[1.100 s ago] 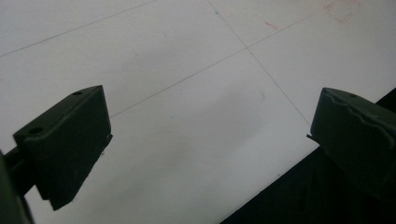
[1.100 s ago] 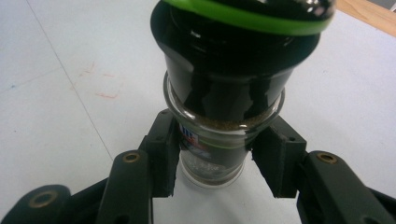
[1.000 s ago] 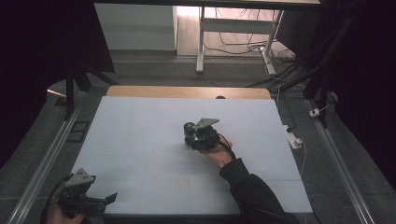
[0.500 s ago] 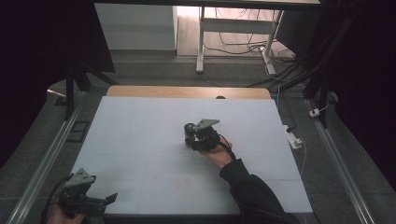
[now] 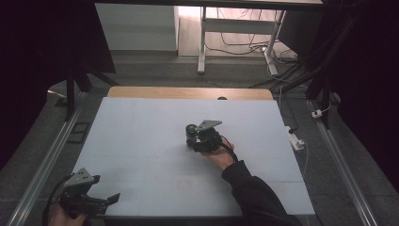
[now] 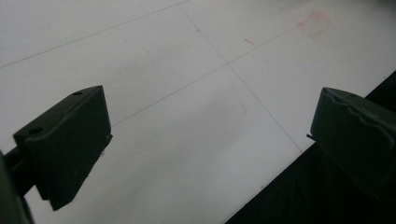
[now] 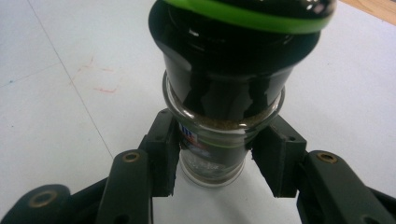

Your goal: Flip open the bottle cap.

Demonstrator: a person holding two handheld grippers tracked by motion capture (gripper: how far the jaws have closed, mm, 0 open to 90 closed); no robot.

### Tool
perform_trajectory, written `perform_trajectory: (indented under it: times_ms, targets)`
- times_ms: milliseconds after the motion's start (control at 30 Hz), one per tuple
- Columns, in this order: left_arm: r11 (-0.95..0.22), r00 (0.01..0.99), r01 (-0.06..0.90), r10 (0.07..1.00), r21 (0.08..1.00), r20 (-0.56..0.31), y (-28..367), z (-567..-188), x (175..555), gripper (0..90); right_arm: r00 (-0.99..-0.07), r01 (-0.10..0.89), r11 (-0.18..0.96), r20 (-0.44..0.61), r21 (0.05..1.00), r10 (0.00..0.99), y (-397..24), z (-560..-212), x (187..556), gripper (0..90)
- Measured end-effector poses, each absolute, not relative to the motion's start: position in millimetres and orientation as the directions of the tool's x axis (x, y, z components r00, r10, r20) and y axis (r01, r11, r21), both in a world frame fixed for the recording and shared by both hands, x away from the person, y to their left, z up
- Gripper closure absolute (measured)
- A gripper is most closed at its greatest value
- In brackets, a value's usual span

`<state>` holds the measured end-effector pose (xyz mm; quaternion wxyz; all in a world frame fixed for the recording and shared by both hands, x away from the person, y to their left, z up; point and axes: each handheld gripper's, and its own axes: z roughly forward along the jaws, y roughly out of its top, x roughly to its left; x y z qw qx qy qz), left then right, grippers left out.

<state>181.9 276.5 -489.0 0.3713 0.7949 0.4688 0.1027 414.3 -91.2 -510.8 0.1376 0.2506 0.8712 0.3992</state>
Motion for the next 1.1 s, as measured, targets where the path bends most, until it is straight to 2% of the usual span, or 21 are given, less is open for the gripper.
perform_trajectory:
  times_ms: [533,1100]
  targets:
    - [-0.303,0.648,0.587,0.732,0.751,-0.211,260,-484,206,0.0,-0.838,0.324,0.557,-0.040,0.765,0.543,-92,-511,415,52.6]
    - [-0.310,0.686,0.523,0.706,0.794,-0.176,228,-469,255,0.0,-0.839,0.323,0.557,-0.041,0.765,0.542,-92,-511,415,52.5]
